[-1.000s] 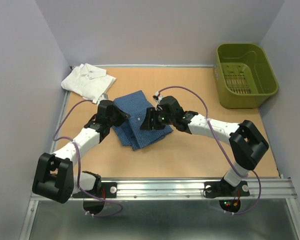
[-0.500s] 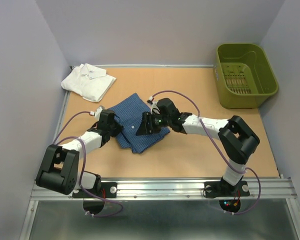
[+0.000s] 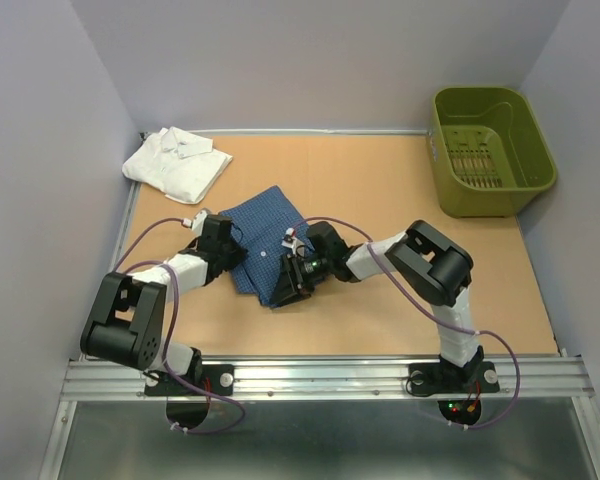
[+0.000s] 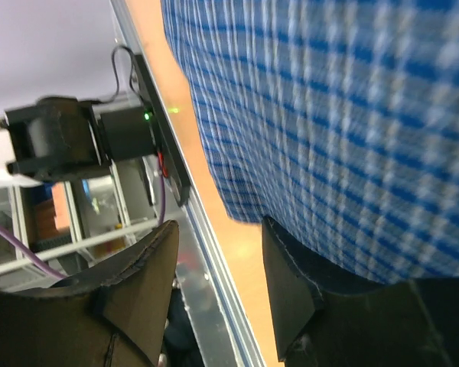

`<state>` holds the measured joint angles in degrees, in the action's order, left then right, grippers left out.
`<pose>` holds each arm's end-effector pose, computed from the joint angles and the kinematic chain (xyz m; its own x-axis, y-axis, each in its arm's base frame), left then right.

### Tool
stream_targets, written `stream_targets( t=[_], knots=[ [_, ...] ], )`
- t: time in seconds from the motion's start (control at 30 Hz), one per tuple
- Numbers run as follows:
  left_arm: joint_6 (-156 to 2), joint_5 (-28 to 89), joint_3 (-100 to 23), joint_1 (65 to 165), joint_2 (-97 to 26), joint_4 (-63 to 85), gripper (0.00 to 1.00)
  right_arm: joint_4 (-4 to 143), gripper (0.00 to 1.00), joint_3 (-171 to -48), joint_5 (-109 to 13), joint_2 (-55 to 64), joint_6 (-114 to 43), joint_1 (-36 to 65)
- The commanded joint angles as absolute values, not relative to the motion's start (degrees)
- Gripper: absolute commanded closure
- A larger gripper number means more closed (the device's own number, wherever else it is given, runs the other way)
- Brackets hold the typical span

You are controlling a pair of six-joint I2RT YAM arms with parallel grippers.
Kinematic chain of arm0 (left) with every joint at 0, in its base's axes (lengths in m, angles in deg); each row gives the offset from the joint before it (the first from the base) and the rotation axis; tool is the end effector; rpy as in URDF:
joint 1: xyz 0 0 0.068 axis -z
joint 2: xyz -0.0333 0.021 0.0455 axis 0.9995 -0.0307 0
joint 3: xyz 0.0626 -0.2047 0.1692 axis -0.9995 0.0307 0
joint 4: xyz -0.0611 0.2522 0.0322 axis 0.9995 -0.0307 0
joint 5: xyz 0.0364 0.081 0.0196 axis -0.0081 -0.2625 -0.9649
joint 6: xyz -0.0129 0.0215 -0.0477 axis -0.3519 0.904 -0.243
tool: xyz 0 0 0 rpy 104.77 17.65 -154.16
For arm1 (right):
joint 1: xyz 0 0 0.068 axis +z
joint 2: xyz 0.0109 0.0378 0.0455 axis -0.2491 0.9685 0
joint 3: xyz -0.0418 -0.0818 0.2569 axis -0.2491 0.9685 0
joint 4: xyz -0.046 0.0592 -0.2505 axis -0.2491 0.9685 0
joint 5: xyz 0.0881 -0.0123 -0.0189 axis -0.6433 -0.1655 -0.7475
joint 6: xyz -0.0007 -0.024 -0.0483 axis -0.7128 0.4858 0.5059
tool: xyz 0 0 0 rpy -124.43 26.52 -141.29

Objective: Fold and stack the long sleeve shirts
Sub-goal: Fold the shirt

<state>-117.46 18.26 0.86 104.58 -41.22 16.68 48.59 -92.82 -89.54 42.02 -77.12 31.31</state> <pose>0.2592 -0.0733 0.1592 -0.5680 -0.6478 -0.5077 -0.3470 0.7478 -0.5660 0.2579 0.3032 0.1019 -0.9488 -0.2745 -0.1565 -0.2532 0.3645 0.8961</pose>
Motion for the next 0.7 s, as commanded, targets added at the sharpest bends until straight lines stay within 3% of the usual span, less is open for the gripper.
stream_targets(
  t=[0.0,0.37,0.67],
  knots=[
    [-113.19,14.30,-2.68,103.89,-41.70,14.96,1.00,46.17,0.46,-90.92,-90.93,42.33,-77.50,31.80],
    [-105.09,13.51,-8.39,103.89,-36.78,11.09,1.00,52.31,0.45,-94.17,-85.39,31.96,-72.66,31.19],
    [-100.61,8.85,-13.49,103.89,-41.87,9.51,1.00,54.60,0.45,-93.30,-83.29,29.68,-69.94,30.13]
  ],
)
